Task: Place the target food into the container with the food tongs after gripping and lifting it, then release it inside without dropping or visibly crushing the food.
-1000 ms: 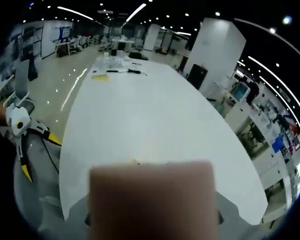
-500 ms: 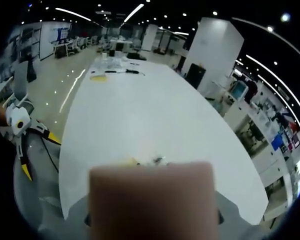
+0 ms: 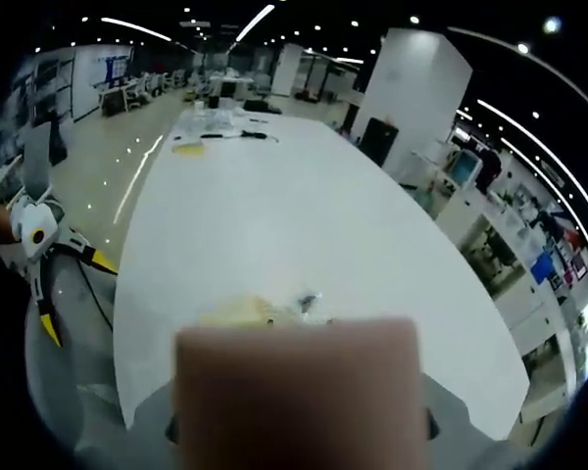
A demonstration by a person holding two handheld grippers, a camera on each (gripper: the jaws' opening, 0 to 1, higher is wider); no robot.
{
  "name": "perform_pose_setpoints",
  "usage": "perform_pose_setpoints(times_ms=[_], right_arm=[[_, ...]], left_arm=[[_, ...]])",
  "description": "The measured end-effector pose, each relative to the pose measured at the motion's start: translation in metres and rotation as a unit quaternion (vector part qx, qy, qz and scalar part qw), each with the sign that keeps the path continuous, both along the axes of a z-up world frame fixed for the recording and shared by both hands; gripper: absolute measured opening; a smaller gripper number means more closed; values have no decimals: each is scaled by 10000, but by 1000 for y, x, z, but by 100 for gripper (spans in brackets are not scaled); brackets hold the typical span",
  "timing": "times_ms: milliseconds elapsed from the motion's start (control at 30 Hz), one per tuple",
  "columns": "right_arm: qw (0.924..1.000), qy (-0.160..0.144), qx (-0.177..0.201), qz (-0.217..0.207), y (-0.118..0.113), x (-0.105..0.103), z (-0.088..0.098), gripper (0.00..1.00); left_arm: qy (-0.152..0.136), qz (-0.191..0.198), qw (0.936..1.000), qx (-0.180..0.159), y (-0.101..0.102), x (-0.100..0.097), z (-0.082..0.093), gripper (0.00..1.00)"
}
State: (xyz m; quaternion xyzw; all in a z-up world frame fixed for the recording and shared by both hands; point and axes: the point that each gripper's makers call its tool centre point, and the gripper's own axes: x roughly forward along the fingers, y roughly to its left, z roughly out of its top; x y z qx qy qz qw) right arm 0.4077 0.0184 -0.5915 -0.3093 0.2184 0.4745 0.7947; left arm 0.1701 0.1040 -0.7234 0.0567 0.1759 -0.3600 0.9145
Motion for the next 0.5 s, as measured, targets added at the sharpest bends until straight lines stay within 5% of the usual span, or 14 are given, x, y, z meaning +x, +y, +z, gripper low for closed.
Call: perform_pose_setpoints(times_ms=[500], right_arm=[[9991,271,-20,-340,-40,-6,-26,21]], left_arm=[[65,-50,9999,58,-1,-1,-4,98]])
